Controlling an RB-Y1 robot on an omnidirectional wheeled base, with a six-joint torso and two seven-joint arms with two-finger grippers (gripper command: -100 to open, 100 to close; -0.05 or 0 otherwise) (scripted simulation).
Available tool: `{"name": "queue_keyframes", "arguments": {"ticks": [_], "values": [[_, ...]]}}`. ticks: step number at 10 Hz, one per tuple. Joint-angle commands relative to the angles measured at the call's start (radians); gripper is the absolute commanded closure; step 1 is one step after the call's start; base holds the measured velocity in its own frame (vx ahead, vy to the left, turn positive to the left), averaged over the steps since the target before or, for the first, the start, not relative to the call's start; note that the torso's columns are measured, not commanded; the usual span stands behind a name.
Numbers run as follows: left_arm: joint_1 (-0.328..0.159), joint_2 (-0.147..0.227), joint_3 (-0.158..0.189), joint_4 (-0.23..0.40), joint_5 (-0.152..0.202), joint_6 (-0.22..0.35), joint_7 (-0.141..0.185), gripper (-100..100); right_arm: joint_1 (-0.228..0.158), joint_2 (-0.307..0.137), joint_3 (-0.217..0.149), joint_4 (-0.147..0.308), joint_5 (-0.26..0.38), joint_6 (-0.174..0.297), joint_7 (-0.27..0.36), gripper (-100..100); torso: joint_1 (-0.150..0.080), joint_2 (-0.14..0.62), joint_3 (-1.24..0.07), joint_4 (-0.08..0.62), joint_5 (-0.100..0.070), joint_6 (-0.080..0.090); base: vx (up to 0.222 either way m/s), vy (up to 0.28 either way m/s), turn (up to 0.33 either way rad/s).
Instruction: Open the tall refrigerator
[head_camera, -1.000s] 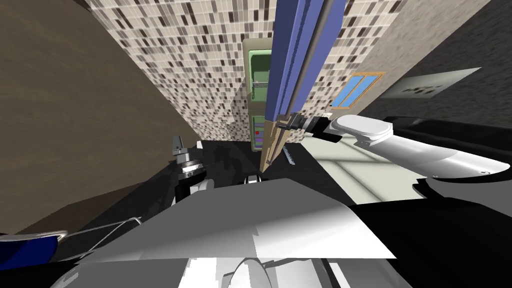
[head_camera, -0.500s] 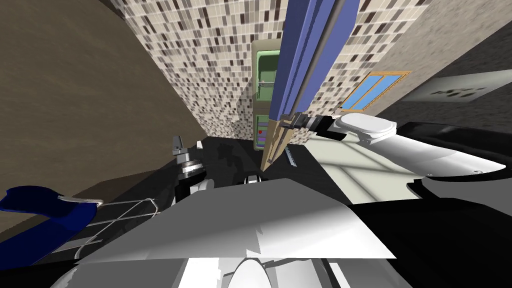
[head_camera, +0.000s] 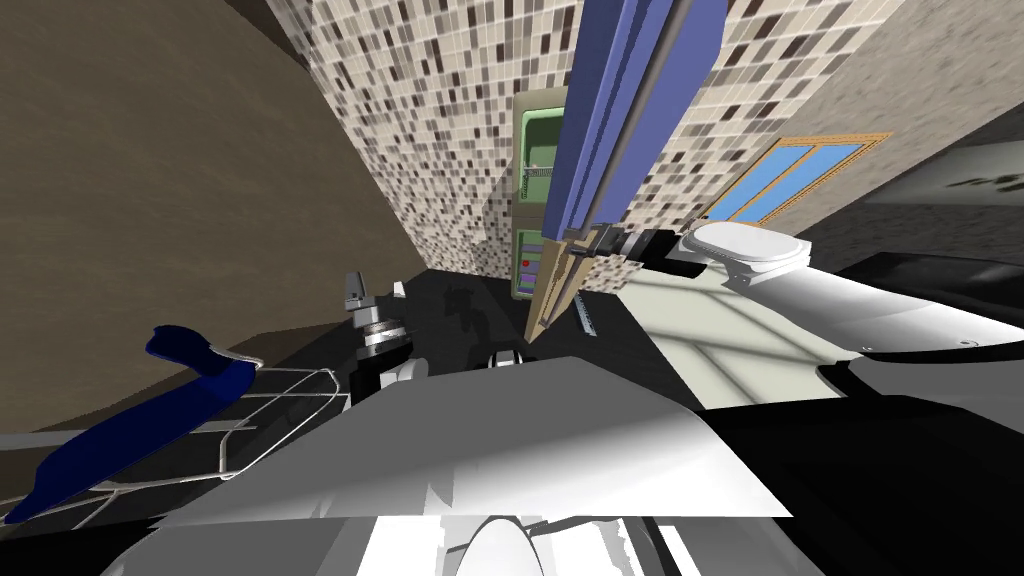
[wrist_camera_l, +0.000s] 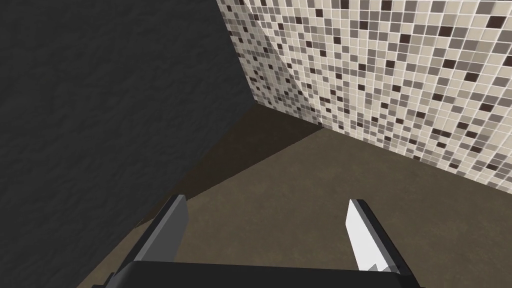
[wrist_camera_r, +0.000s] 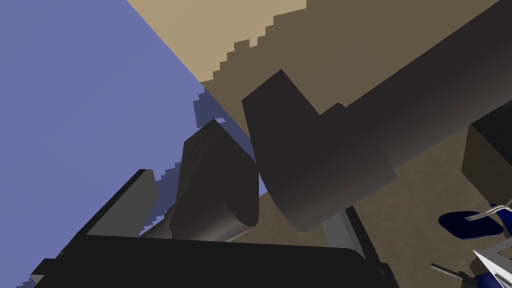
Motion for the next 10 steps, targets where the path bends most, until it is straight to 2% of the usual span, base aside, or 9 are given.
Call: {"name": "queue_keyframes", "arguments": {"ticks": [1, 6, 7, 8, 10], "values": [[0.0, 0.0, 0.0, 0.0, 0.0, 0.0, 0.0, 0, -0.003, 0.005, -0.014, 0.066, 0.001, 0.007, 0.007, 100, 0.0, -0.005, -0.004, -0.001, 0.001, -0.001, 0.001, 0.028, -0.054], [0.0, 0.0, 0.0, 0.0, 0.0, 0.0, 0.0, 0, -0.003, 0.005, -0.014, 0.07, 0.001, 0.007, 0.007, 100, -0.009, -0.008, -0.007, 0.0, 0.0, -0.003, 0.004, 0.01, 0.007], [0.0, 0.0, 0.0, 0.0, 0.0, 0.0, 0.0, 0, 0.004, 0.006, -0.005, 0.093, -0.004, -0.023, 0.011, 100, -0.008, -0.006, -0.006, 0.0, -0.001, -0.002, -0.131, -0.073, 0.336], [0.0, 0.0, 0.0, 0.0, 0.0, 0.0, 0.0, 0, 0.004, 0.006, -0.005, 0.097, -0.004, -0.023, 0.011, 100, -0.012, 0.0, -0.001, -0.003, -0.004, -0.005, -0.2, -0.133, 0.348], [-0.001, 0.0, 0.0, 0.0, 0.0, 0.0, 0.0, 0, -0.001, 0.011, -0.012, 0.143, -0.007, -0.031, 0.024, 100, -0.01, 0.005, 0.004, -0.002, -0.005, -0.002, -0.248, -0.153, 0.402]]}}
